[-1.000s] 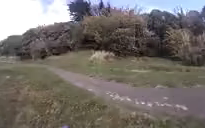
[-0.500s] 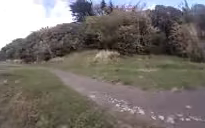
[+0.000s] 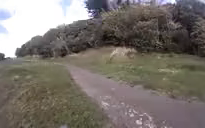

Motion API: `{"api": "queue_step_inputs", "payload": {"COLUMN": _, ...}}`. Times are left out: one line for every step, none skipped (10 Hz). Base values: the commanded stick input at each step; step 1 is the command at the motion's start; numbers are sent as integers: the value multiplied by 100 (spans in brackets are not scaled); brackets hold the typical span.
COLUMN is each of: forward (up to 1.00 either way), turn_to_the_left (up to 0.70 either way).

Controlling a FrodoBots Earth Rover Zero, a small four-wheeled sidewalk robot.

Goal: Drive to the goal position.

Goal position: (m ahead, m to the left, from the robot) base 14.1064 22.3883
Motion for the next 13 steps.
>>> {"api": "queue_step_inputs", "payload": {"forward": 100, "turn_to_the_left": 6}}
{"api": "queue_step_inputs", "payload": {"forward": 100, "turn_to_the_left": 9}}
{"api": "queue_step_inputs", "payload": {"forward": 96, "turn_to_the_left": 4}}
{"api": "queue_step_inputs", "payload": {"forward": 92, "turn_to_the_left": 1}}
{"api": "queue_step_inputs", "payload": {"forward": 89, "turn_to_the_left": 0}}
{"api": "queue_step_inputs", "payload": {"forward": 89, "turn_to_the_left": 0}}
{"api": "queue_step_inputs", "payload": {"forward": 90, "turn_to_the_left": 0}}
{"api": "queue_step_inputs", "payload": {"forward": 90, "turn_to_the_left": 0}}
{"api": "queue_step_inputs", "payload": {"forward": 89, "turn_to_the_left": 0}}
{"api": "queue_step_inputs", "payload": {"forward": 89, "turn_to_the_left": 0}}
{"api": "queue_step_inputs", "payload": {"forward": 89, "turn_to_the_left": 0}}
{"api": "queue_step_inputs", "payload": {"forward": 99, "turn_to_the_left": 35}}
{"api": "queue_step_inputs", "payload": {"forward": 100, "turn_to_the_left": 39}}
